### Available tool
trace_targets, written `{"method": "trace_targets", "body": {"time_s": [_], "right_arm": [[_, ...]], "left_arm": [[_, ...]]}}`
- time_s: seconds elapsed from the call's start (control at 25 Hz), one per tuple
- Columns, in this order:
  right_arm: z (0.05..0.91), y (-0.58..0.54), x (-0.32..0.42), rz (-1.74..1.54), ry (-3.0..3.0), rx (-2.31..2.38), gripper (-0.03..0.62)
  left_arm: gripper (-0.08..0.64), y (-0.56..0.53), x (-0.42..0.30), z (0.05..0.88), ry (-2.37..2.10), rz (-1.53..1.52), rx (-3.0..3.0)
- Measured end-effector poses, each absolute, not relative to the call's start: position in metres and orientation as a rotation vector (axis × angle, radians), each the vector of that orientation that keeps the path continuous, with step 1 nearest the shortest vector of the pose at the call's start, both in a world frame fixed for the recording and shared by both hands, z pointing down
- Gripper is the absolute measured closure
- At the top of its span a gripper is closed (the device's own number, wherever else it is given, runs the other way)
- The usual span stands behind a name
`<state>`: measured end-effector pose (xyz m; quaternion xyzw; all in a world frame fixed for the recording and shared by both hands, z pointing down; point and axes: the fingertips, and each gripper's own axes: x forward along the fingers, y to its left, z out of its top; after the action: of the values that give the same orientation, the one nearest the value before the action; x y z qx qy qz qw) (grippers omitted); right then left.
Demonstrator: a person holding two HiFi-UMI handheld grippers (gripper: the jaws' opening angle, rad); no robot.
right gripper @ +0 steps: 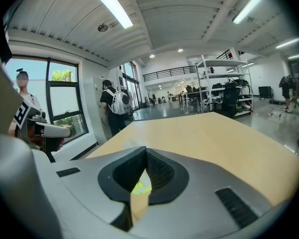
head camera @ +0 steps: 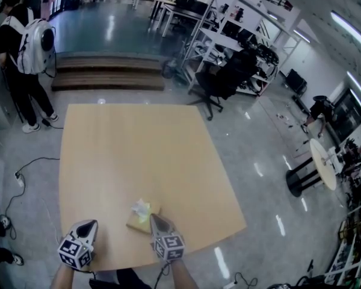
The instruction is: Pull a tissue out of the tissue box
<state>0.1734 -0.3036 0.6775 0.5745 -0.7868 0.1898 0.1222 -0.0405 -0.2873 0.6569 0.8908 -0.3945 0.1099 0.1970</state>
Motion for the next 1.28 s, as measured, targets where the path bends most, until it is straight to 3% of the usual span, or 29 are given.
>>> {"method": "trace_targets", "body": {"time_s": [0.6, 0.76, 1.28], "right_arm": [[0.700, -0.320, 0.159, 0.541, -2.278, 1.566, 0.567], [0.698, -0.326, 0.158, 0.482, -2.285, 1.573, 0.499], [0.718, -0.344, 0.151, 0.463, -2.277, 1.484, 0.407]], "left_arm": [[0.552, -0.278, -0.038, 0.666, -1.091, 0.324, 2.480], [0.552, -0.281, -0.041, 0.666, -1.095, 0.323, 2.477], [0.552, -0.286, -0.044, 0.671, -1.123, 0.333, 2.456]]}}
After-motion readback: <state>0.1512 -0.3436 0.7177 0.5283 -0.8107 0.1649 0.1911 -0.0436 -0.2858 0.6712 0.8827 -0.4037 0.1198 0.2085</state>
